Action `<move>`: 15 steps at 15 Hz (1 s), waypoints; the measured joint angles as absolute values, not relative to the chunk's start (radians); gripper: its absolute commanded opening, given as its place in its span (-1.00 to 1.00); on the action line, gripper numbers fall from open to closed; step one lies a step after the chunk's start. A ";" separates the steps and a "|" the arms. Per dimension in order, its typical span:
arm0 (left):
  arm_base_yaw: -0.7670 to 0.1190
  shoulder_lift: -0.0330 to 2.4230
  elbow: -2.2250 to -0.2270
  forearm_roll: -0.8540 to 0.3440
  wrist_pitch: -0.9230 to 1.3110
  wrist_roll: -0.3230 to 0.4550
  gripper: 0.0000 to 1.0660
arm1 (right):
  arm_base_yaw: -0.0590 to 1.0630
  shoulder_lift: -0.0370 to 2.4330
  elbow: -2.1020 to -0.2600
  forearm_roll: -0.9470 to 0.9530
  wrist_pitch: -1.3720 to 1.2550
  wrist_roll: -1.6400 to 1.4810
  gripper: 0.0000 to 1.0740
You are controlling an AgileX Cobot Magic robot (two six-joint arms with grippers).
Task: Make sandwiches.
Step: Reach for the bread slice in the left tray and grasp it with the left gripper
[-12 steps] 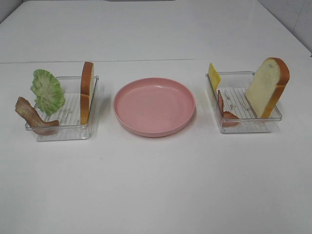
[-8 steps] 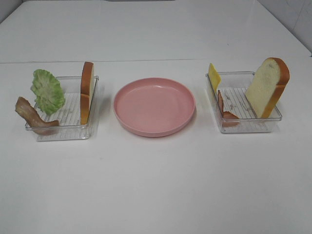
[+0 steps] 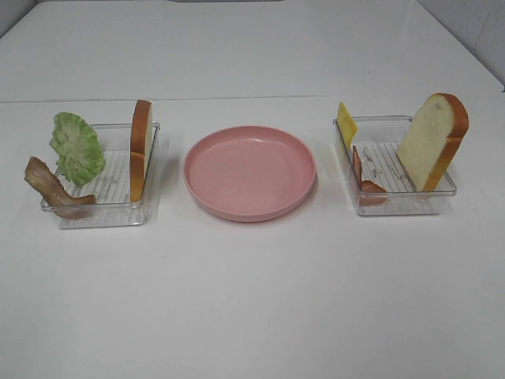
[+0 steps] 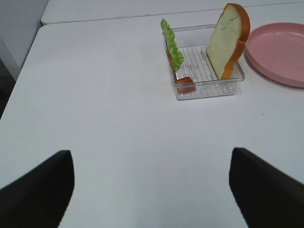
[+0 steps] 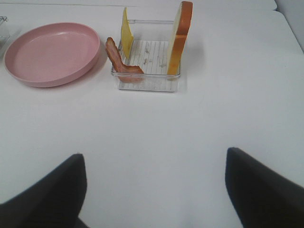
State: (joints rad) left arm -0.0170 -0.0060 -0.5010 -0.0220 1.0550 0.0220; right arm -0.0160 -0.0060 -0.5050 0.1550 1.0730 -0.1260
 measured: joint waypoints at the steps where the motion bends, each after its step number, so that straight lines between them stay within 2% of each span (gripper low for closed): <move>1: -0.017 -0.006 -0.501 -0.022 1.055 0.022 0.58 | -0.016 -0.006 -0.505 0.155 1.073 -0.126 0.42; 9: -0.017 -0.006 -0.501 -0.022 1.055 0.022 0.58 | -0.016 -0.006 -0.505 0.155 1.073 -0.126 0.42; 11: -0.017 -0.006 -0.514 -0.060 1.042 0.022 0.58 | -0.016 -0.006 -0.505 0.155 1.073 -0.126 0.42; 15: -0.017 0.138 -0.597 -0.098 0.865 0.022 0.58 | -0.016 -0.006 -0.505 0.155 1.073 -0.126 0.42</move>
